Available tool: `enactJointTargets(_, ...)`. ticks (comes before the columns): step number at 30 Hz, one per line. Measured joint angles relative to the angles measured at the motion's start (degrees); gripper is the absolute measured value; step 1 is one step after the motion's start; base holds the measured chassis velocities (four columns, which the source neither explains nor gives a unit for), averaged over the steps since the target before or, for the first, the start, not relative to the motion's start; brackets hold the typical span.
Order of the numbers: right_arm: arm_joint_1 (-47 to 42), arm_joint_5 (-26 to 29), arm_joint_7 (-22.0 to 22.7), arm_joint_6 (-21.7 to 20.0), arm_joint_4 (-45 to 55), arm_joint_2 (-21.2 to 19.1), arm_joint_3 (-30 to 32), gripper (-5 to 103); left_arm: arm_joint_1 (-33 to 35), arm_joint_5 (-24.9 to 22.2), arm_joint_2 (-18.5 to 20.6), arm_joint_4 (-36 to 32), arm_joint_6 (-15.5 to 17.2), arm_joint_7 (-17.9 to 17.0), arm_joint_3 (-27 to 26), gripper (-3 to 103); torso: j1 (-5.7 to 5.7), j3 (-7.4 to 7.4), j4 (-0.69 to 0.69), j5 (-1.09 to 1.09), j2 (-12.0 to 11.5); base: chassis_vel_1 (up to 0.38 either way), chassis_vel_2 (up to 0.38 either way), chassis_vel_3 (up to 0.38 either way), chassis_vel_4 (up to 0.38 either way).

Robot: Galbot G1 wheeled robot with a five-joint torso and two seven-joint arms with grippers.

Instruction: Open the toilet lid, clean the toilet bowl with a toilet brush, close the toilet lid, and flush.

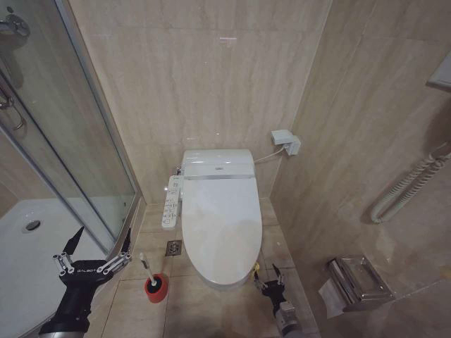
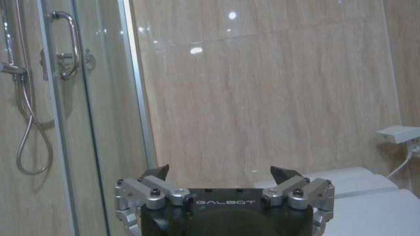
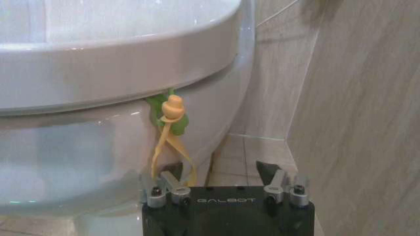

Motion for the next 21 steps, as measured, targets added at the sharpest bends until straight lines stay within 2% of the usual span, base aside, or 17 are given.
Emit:
enactJointTargets(2, 0.02, -0.07, -0.24, 0.22, -0.09, -0.03, 0.03, 94, 0.0, 0.0, 0.0, 0.0, 0.0, 0.0, 0.0, 100, 0.0, 0.0, 0.02, 0.01, 0.0, 0.0, 0.0, 0.0, 0.0)
enactJointTargets(3, 0.02, -0.13, -0.54, 0.52, -0.17, -0.08, 0.1, 68, 0.0, 0.0, 0.0, 0.0, 0.0, 0.0, 0.0, 100, 0.0, 0.0, 0.02, 0.01, 0.0, 0.0, 0.0, 0.0, 0.0)
enactJointTargets(10, -0.11, -0.41, -1.33, 1.72, -0.47, -0.15, 0.43, 68, 0.0, 0.0, 0.0, 0.0, 0.0, 0.0, 0.0, 100, 0.0, -0.02, 0.05, 0.03, 0.01, 0.0, 0.0, 0.0, 0.0)
enactJointTargets(11, -0.24, -0.45, -1.45, 1.9, -0.45, -0.13, 0.53, 40, 0.0, 0.0, 0.0, 0.0, 0.0, 0.0, 0.0, 100, 0.0, -0.02, 0.06, 0.02, 0.01, 0.0, 0.0, 0.0, 0.0)
enactJointTargets(17, -1.03, -0.47, -1.61, 2.36, 0.21, -0.22, 1.0, 40, 0.0, 0.0, 0.0, 0.0, 0.0, 0.0, 0.0, 100, 0.0, -0.02, 0.06, 0.03, 0.01, 0.0, 0.0, 0.0, 0.0)
enactJointTargets(18, -1.24, -0.46, -1.61, 2.5, 0.31, -0.31, 1.17, 13, 0.0, 0.0, 0.0, 0.0, 0.0, 0.0, 0.0, 100, 0.0, -0.02, 0.05, 0.01, 0.01, 0.0, 0.0, 0.0, 0.0)
enactJointTargets(21, -1.79, -0.43, -1.6, 2.84, 0.62, -0.51, 1.6, 13, 0.0, 0.0, 0.0, 0.0, 0.0, 0.0, 0.0, 100, 0.0, -0.02, 0.04, 0.01, 0.01, 0.0, 0.0, 0.0, 0.0)
